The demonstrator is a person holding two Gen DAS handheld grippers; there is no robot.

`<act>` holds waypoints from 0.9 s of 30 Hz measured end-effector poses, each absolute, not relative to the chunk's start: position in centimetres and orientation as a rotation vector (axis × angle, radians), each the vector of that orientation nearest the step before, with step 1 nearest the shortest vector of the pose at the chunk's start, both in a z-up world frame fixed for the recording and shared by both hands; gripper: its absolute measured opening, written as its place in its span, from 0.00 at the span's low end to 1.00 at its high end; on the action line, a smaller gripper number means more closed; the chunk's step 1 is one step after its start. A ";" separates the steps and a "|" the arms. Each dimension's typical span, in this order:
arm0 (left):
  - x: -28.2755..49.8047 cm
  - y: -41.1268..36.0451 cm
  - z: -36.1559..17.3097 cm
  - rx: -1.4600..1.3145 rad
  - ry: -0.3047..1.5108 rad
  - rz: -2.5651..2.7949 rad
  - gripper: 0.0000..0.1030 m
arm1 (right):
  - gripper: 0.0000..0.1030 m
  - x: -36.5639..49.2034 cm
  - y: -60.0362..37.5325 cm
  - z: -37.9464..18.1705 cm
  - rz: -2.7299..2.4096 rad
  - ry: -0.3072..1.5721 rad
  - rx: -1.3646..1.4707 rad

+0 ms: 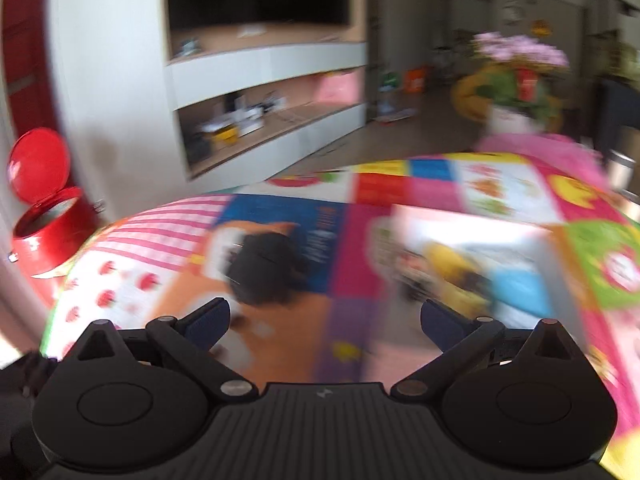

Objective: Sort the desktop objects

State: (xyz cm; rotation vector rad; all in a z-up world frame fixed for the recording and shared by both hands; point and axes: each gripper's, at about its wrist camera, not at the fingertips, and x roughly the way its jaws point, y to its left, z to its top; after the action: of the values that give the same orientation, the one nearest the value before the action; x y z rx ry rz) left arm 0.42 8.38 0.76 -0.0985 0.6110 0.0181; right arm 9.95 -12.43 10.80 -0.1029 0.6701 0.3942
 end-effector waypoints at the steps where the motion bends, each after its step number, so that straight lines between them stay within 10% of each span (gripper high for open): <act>1: 0.5 9.3 0.8 -0.106 0.615 0.049 1.00 | 0.99 11.4 -10.4 10.6 0.407 0.681 -0.122; 6: 0.2 11.8 0.9 -0.122 0.641 0.152 1.00 | 0.95 16.9 -1.1 7.3 0.374 0.733 -0.271; 12: -1.3 13.9 1.0 -0.169 0.619 0.146 1.00 | 0.62 17.7 2.8 3.0 0.266 0.715 -0.552; 20: -2.2 12.0 1.0 -0.176 0.599 -0.126 1.00 | 0.62 13.3 -6.6 7.9 0.639 0.935 0.141; 27: -2.4 8.2 1.7 -0.110 0.613 -0.211 1.00 | 0.71 9.8 -9.5 3.6 0.584 0.955 0.161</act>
State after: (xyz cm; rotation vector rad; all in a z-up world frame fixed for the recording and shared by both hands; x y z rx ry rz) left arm -2.39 8.15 1.66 -0.1096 0.6130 -0.2110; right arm 9.77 -9.51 3.63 0.1612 0.9550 0.5839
